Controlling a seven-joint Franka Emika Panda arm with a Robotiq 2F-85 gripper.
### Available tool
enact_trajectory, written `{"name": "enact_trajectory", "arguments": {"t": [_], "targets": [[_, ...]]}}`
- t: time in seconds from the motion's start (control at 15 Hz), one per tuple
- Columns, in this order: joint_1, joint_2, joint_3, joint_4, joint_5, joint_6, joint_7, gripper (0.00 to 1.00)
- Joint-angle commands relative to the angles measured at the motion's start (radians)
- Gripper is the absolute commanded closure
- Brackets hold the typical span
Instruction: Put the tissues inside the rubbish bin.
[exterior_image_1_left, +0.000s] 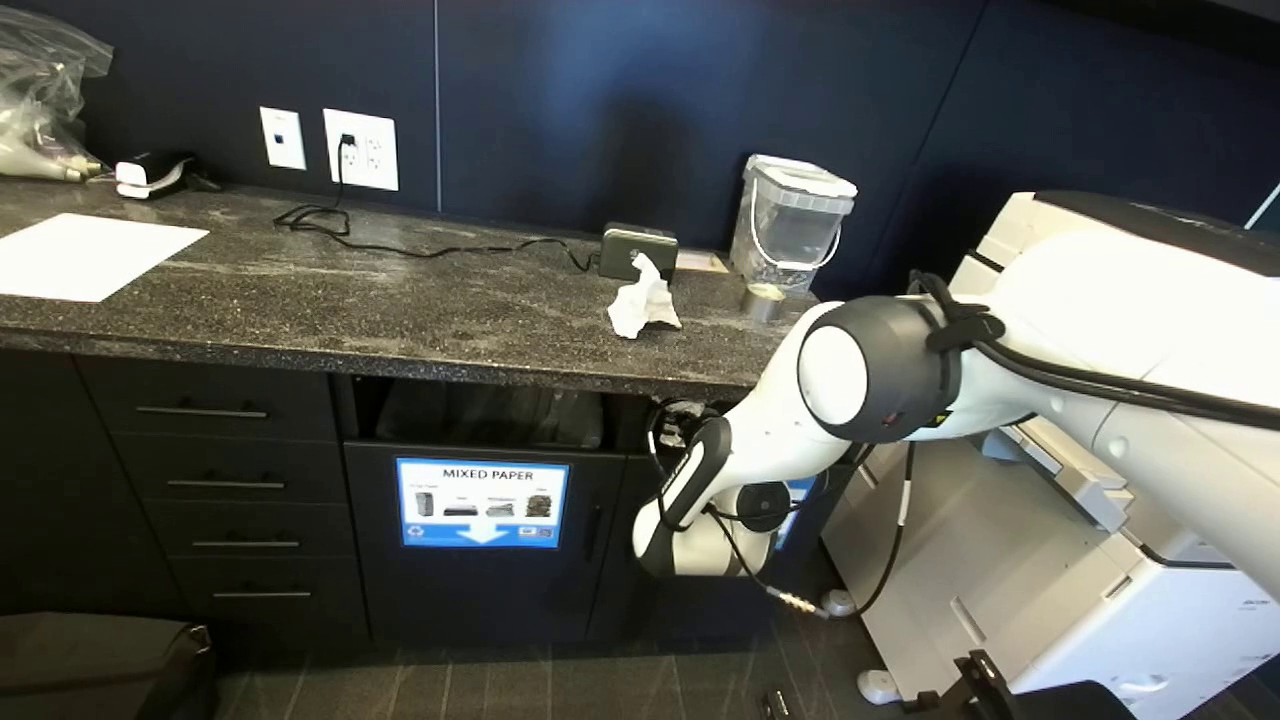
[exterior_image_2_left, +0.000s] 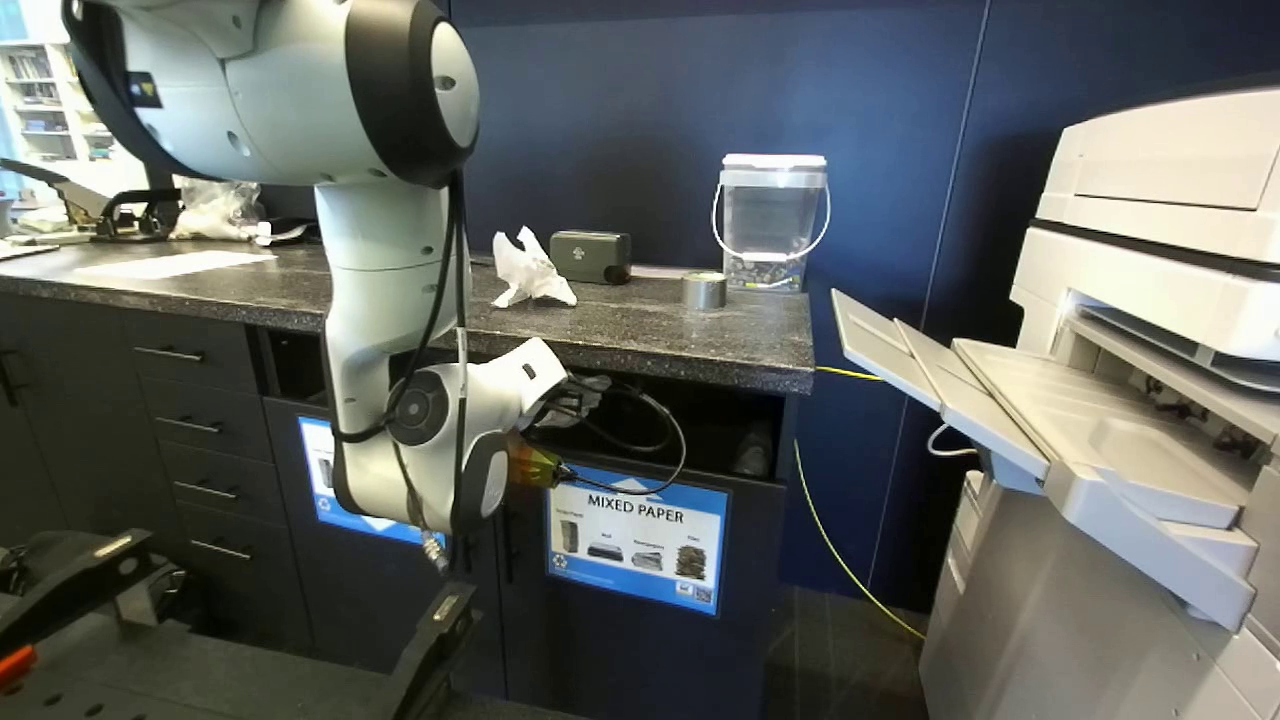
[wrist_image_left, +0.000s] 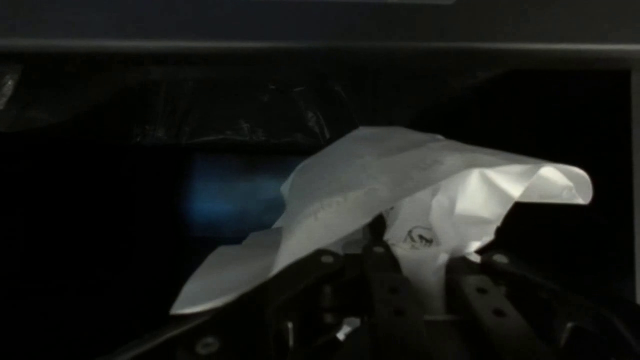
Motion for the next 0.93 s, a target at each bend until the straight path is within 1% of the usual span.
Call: {"name": "enact_trajectory", "arguments": {"t": [0.0, 0.4, 0.47, 0.53, 0.6, 0.67, 0.73, 0.8, 0.87], "targets": [[0.023, 0.000, -0.007, 0.011, 0.043, 0.035, 0.016, 0.91], [0.026, 0.000, 0.002, -0.003, 0.073, 0.037, 0.004, 0.94], [0.023, 0.000, 0.006, -0.009, 0.073, 0.037, 0.001, 0.68], [0.023, 0.000, 0.008, -0.011, 0.074, 0.038, 0.001, 0.66], [0.021, 0.001, 0.012, -0.014, 0.074, 0.038, 0.000, 0.60], [0.021, 0.001, 0.013, -0.016, 0.073, 0.038, 0.001, 0.53], [0.022, 0.001, 0.012, -0.018, 0.073, 0.038, 0.001, 0.44], [0.021, 0.002, 0.016, -0.019, 0.073, 0.038, -0.001, 0.37], [0.000, 0.002, 0.042, -0.018, 0.061, 0.038, -0.027, 0.28]]}}
